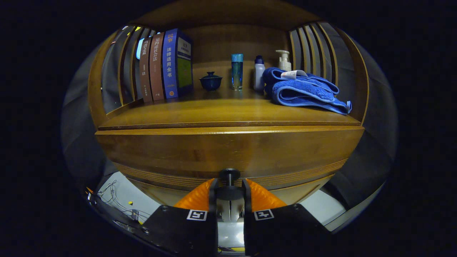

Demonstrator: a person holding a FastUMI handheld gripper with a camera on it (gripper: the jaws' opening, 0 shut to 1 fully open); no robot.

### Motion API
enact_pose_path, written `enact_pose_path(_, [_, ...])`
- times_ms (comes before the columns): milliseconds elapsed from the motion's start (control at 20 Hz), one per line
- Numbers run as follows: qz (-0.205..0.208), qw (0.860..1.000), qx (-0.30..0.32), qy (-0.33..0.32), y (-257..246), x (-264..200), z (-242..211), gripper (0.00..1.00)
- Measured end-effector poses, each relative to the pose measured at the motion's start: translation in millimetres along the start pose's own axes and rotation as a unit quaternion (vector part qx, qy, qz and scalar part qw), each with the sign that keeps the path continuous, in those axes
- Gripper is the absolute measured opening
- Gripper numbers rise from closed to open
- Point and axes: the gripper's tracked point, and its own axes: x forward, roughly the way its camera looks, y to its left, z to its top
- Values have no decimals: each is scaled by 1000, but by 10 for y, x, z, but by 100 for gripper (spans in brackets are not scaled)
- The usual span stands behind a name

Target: Pull open the drawer, take out the items inside it, and place them on the countertop above the cabinet.

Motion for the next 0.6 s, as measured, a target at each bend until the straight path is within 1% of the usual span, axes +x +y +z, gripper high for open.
enact_pose_path(300, [2, 1000, -4, 12, -1, -317, -162, 32])
enact_pose_path(600, [4, 1000, 1, 30, -22, -798, -414, 33])
